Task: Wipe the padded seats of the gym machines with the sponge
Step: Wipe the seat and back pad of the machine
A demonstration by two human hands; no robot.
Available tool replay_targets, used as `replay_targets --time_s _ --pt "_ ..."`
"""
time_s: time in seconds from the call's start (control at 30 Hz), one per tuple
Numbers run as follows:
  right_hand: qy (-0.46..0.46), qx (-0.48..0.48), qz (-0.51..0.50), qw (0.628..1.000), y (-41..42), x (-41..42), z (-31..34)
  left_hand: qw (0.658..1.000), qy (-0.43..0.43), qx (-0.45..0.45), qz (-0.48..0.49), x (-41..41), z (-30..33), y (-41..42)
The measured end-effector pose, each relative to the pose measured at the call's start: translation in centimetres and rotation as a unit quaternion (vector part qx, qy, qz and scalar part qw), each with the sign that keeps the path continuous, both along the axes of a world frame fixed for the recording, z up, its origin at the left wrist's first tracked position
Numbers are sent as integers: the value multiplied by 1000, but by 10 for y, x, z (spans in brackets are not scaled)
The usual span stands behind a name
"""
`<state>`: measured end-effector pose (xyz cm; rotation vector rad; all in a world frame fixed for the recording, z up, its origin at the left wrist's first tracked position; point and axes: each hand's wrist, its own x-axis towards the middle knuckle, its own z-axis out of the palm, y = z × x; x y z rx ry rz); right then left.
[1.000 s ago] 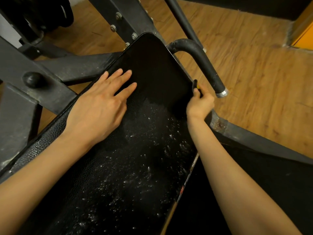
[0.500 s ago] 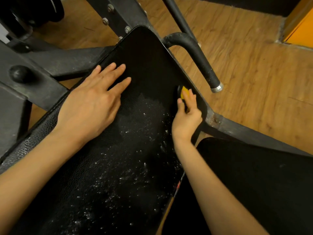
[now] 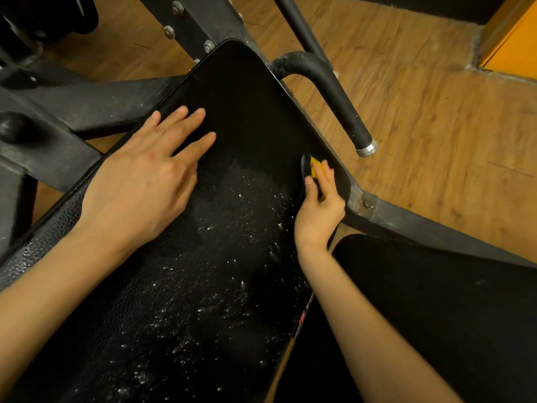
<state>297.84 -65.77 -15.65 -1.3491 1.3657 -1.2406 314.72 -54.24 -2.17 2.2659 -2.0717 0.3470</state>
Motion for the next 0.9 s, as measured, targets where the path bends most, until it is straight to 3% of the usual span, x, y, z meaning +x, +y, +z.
replay_targets --time_s 0.13,0.2,0.33,0.43,0.5,0.63,0.7,0.9 --pt "-4 98 -28 995 -89 -10 -3 1000 -3 -3 -1 0 -1 0" --pt "-34 132 -52 989 -82 -9 -2 1000 -4 -4 0 0 -1 -2" --pt "44 -12 -7 999 0 -4 -7 1000 -4 0 0 1 -1 -2" --pt "72 -76 28 994 -37 -12 -16 1000 -4 -5 -2 0 -2 -2" --pt "73 -45 19 996 -67 -19 -20 1000 -7 -5 -5 0 -2 -1" --pt "40 152 -74 985 -88 -35 -27 1000 -6 -11 -1 -1 -1 -1" --pt "28 203 -91 975 -90 -35 -21 1000 -7 -15 -1 0 -2 -1" --pt "59 111 -100 987 -26 -24 -20 1000 -7 -15 -6 2 -3 -2"
